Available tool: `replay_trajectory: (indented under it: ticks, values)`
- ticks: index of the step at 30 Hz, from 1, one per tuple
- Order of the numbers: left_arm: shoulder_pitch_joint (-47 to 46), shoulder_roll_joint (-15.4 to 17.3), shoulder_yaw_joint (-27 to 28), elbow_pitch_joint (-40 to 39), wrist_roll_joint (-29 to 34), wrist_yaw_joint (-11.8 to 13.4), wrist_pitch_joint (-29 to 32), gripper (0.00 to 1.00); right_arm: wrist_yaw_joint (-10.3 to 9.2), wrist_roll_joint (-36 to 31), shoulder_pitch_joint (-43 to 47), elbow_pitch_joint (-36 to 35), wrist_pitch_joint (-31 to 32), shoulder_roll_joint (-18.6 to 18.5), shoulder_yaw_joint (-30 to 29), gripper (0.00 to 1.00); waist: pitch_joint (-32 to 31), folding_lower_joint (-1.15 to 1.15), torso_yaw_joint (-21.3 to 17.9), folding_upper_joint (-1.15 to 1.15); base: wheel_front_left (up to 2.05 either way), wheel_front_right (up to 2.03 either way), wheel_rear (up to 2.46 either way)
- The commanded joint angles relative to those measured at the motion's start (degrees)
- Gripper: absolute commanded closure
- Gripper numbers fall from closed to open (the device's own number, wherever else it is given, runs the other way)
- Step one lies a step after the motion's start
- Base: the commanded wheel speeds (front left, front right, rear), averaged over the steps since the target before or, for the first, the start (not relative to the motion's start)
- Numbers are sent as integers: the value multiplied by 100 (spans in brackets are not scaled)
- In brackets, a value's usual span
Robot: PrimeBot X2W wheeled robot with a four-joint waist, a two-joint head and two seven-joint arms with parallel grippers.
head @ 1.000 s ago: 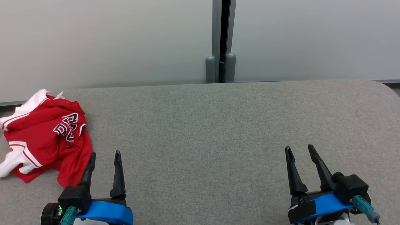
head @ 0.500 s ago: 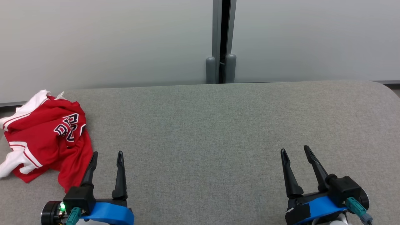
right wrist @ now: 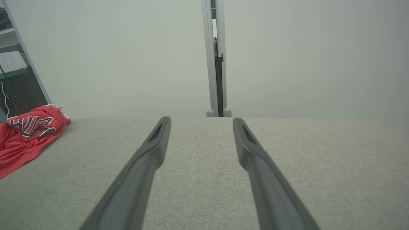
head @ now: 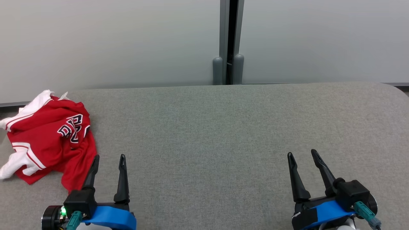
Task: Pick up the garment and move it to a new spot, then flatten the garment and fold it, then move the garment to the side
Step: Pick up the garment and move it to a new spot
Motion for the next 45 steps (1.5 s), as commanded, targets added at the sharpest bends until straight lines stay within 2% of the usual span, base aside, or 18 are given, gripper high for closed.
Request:
replay_trajectory:
  ticks: [1,10,33,38,45]
  values:
    - [-58,31,27,12,-10,-6,-26,0,0,18,-47,3,-6,-18,10,0,13,0,43,0,0,0,0]
    - [-90,30,150,-15,16,40,-23,0,0,66,-70,0,-6,-17,59,0,63,0,515,0,0,0,0]
    - [-72,28,341,-29,-7,39,-23,0,0,36,-163,25,-5,-17,73,0,244,0,2192,0,0,0,0]
    - [-49,27,373,-45,-23,40,-23,0,0,31,-183,45,-5,-18,90,0,273,0,2381,0,0,0,0]
    - [-21,27,413,-56,-41,49,-23,0,0,22,-227,47,-5,-18,139,0,311,0,2426,0,0,0,0]
